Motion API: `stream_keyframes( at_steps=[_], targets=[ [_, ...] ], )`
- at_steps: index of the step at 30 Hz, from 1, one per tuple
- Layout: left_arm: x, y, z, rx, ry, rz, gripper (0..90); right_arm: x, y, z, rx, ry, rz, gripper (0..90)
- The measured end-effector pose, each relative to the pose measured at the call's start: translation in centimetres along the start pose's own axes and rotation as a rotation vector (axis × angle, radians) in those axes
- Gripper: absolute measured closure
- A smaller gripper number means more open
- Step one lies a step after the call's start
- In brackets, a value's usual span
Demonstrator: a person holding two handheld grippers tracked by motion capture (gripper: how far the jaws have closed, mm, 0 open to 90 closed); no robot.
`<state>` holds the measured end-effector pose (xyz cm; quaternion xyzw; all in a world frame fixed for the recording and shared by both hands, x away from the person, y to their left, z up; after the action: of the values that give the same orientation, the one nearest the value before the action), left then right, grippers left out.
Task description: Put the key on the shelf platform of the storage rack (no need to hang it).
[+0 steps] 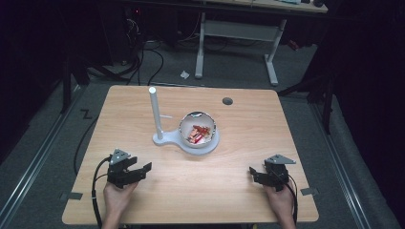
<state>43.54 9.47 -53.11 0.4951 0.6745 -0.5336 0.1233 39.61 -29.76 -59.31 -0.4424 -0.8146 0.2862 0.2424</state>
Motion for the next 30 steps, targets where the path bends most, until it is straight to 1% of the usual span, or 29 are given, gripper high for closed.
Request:
stream_keyframes(
  at_steps=[1,2,3,4,5,6,8,11,12,14,15,16,17,20,25,27,30],
  targets=[
    [0.0,0.1,0.1,0.0,0.009,0.005,32.2,0.0,0.0,0.0,0.0,0.0,0.0,28.0],
    [0.0,0.2,0.2,-0.003,-0.005,-0.008,31.9,0.0,0.0,0.0,0.0,0.0,0.0,28.0],
    [0.0,0.4,0.4,-0.009,0.02,0.001,32.0,0.0,0.0,0.0,0.0,0.0,0.0,28.0],
    [0.1,0.6,0.5,-0.014,0.03,-0.001,32.0,0.0,0.0,0.0,0.0,-0.001,0.0,28.0],
    [0.1,0.7,0.7,-0.012,0.026,-0.008,31.9,0.0,0.0,0.0,0.0,0.0,0.0,28.0],
    [0.2,0.9,0.9,-0.018,0.041,-0.01,31.9,0.0,0.0,0.0,0.0,-0.002,0.0,28.0],
    [0.4,1.3,1.3,-0.027,0.053,-0.019,31.9,0.0,0.0,0.0,0.0,-0.002,0.0,28.0],
    [0.7,1.8,1.7,-0.035,0.052,-0.032,31.9,0.0,0.0,0.0,0.0,0.0,0.0,28.0],
    [0.7,2.0,1.8,-0.04,0.063,-0.029,31.9,0.0,0.0,0.0,0.0,0.0,0.0,28.0],
    [0.9,2.3,1.9,-0.052,0.057,-0.046,31.9,0.0,0.0,0.0,0.0,-0.001,0.0,28.0],
    [1.0,2.5,2.0,-0.052,0.066,-0.045,31.9,0.0,0.0,0.0,0.0,0.0,0.0,28.0],
    [1.1,2.6,2.0,-0.062,0.067,-0.054,31.9,0.0,0.0,0.0,0.0,0.0,0.0,28.0],
    [1.2,2.7,2.1,-0.057,0.064,-0.058,31.8,0.0,0.0,0.0,0.0,-0.001,0.0,28.0],
    [1.2,2.9,2.1,-0.075,0.071,-0.06,31.5,0.0,0.0,0.0,0.0,0.0,0.0,28.0],
    [1.4,3.3,2.4,-0.093,0.101,-0.065,31.5,0.0,0.0,0.0,0.0,0.0,0.001,28.0],
    [1.4,3.5,2.4,-0.101,0.097,-0.072,31.4,0.0,0.0,0.0,0.0,-0.001,0.0,28.0],
    [1.4,3.5,2.5,-0.106,0.108,-0.071,31.4,0.0,0.0,0.0,0.0,0.0,0.0,28.0]
  ],
)
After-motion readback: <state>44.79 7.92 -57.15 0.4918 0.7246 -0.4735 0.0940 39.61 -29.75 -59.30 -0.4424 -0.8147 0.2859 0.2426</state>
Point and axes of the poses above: each handheld gripper's, and its own axes: y roughly forward along the jaws, z roughly out of its underside, x roughly to its left, the point moved 9 cm from there along y, roughly forward along the jaws, and after that the axes turned 13 degrees about -z, right-handed, at the moved point
